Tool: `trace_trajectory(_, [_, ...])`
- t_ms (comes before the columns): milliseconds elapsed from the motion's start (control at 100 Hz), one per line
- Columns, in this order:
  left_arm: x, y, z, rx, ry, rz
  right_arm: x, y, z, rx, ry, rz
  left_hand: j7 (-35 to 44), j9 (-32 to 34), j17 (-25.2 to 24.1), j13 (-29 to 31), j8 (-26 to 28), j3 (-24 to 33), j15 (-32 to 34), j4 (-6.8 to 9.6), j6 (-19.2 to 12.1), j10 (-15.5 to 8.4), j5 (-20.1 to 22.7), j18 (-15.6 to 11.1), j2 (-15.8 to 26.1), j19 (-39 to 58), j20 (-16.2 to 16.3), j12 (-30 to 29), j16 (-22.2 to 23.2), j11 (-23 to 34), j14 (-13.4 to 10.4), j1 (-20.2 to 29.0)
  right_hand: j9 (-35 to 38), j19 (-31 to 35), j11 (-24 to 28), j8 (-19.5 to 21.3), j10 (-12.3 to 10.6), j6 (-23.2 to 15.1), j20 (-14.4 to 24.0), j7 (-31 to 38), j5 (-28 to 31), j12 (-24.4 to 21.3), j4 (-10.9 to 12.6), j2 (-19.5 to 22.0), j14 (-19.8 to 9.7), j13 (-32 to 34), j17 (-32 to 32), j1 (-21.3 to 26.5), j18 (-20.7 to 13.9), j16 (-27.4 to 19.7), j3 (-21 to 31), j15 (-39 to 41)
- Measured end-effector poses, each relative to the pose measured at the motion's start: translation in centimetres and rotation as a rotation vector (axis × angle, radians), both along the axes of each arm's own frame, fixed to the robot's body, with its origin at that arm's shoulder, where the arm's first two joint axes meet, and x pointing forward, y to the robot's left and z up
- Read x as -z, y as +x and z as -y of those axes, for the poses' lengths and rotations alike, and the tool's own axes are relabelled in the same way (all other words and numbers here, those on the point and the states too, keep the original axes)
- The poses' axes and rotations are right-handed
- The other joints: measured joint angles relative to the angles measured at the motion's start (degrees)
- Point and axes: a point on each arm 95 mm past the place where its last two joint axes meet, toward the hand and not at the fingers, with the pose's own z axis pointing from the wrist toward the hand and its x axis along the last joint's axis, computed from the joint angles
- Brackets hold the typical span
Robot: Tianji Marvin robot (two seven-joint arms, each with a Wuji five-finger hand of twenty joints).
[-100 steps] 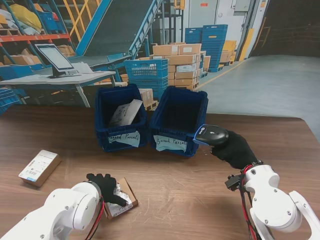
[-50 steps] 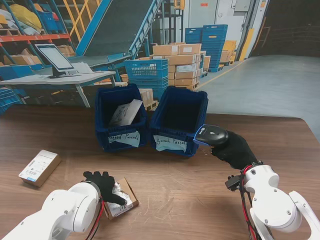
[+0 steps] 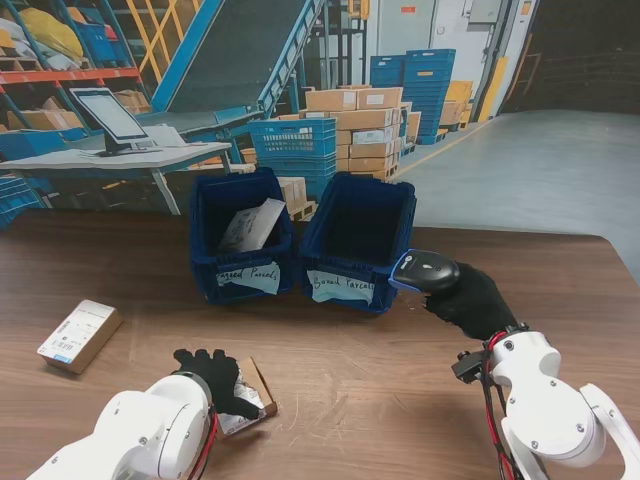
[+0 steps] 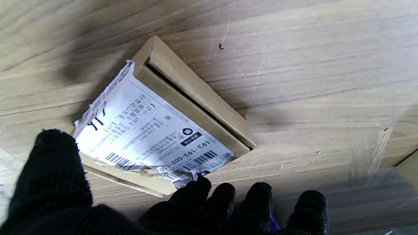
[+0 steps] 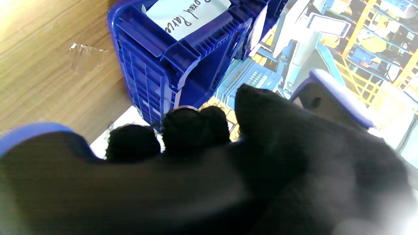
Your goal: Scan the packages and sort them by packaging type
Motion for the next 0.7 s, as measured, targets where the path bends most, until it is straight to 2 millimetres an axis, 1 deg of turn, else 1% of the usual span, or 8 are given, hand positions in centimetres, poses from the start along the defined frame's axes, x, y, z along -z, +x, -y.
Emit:
trace_trajectory(100, [0.4,0.3,0.1,0.004,0.023,0.001,0.0,0.0,0.0,0.001,0.001,0.0,-0.7,0.0,0.0,0.0,0.6,0.0,0.0,0.0,0.5,0.1,-0.7,0.0,0.0,0.0,-0.5,0.0,0.0,0.0,0.0,0.0,0.0,0.0,0.0,0.0,0.0,0.0,0.0,0.0,0.0,0.0,0.0,0.0,0.0,0.0,0.0,0.0,0.0,0.0,0.0,0.0])
trace_trajectory(130, [0.5,0.4,0.1,0.006,0.031,-0.001,0.0,0.0,0.0,0.002,0.002,0.0,-0.7,0.0,0.0,0.0,0.7,-0.6,0.0,0.0,0.9,0.5,-1.4,0.0,0.0,0.0,-0.5,0.0,0.0,0.0,0.0,-0.2,0.0,0.0,0.0,0.0,0.0,0.0,0.0,0.0,0.0,0.0,0.0,0.0,0.0,0.0,0.0,0.0,0.0,0.0,0.0,0.0])
trace_trajectory(150, [0.6,0.5,0.1,0.007,0.034,-0.002,0.0,0.0,0.0,0.002,0.002,0.0,-0.8,0.0,0.0,0.0,0.8,-0.7,0.0,-0.6,1.0,0.6,-1.4,0.1,0.0,0.0,-0.6,0.0,0.0,0.0,0.0,-0.3,0.0,0.0,0.0,0.0,0.0,0.0,0.0,0.0,0.0,0.0,0.0,0.0,0.0,0.0,0.0,0.0,0.0,0.0,0.0,0.0])
trace_trajectory(210, [0.8,0.8,0.0,0.006,0.036,-0.006,0.0,0.0,0.1,0.002,0.004,0.0,-0.7,0.0,0.0,0.0,0.8,0.0,0.0,-0.61,0.8,0.6,-1.4,0.1,0.0,0.0,-0.6,0.0,0.0,0.0,0.0,0.0,0.0,0.0,0.0,0.0,0.0,0.0,0.0,0.0,0.0,0.0,0.0,0.0,0.0,0.0,0.0,0.0,0.0,0.0,0.0,0.0])
trace_trajectory(290, [1.2,1.1,0.0,-0.001,0.038,-0.011,0.0,0.0,0.1,0.002,0.006,-0.001,-0.6,-0.2,0.0,0.0,0.8,-2.4,0.0,-0.95,0.8,0.6,-1.4,0.1,-0.1,0.0,-0.6,0.0,0.0,0.0,0.0,-1.0,0.0,0.0,0.0,0.0,0.0,0.0,0.0,0.0,0.0,0.0,0.0,0.0,0.0,0.0,-0.4,0.0,0.1,0.0,0.0,0.0])
trace_trajectory(520, [1.2,2.2,0.0,-0.011,0.045,-0.019,0.0,0.0,0.1,0.002,0.012,-0.003,-0.6,-0.6,0.0,0.0,0.7,-3.1,0.0,-1.02,0.8,0.7,-1.4,0.1,-0.8,0.0,-0.6,0.0,0.0,0.0,0.1,-1.0,0.0,0.0,0.0,0.0,0.0,0.0,0.0,0.0,0.0,0.0,0.0,0.0,0.0,0.0,-0.4,0.0,0.1,0.0,0.0,0.0])
trace_trajectory(570, [1.1,2.3,0.0,-0.015,0.041,-0.026,0.0,0.0,0.1,0.002,0.012,-0.004,-0.6,-0.6,0.0,0.0,0.7,-3.1,0.0,-1.02,1.0,0.8,-1.4,0.1,-0.8,-0.1,-0.7,0.0,0.0,0.0,0.6,-1.0,0.0,0.0,0.0,0.1,0.0,0.0,0.0,0.0,0.0,0.0,0.0,0.0,0.0,0.0,-0.5,0.0,0.1,0.0,0.0,0.0])
trace_trajectory(700, [1.1,2.4,0.1,-0.01,0.044,-0.033,0.1,0.0,0.2,0.002,0.014,-0.007,-0.6,-0.6,0.0,0.0,0.7,-3.0,0.0,-1.02,1.6,1.3,-1.4,0.3,-0.8,-0.1,-1.2,-0.6,0.0,0.0,0.7,-1.0,0.0,0.0,0.0,0.1,0.0,0.0,0.0,0.0,0.0,0.0,0.0,0.0,0.0,0.0,-0.5,0.0,0.1,0.0,0.0,0.0])
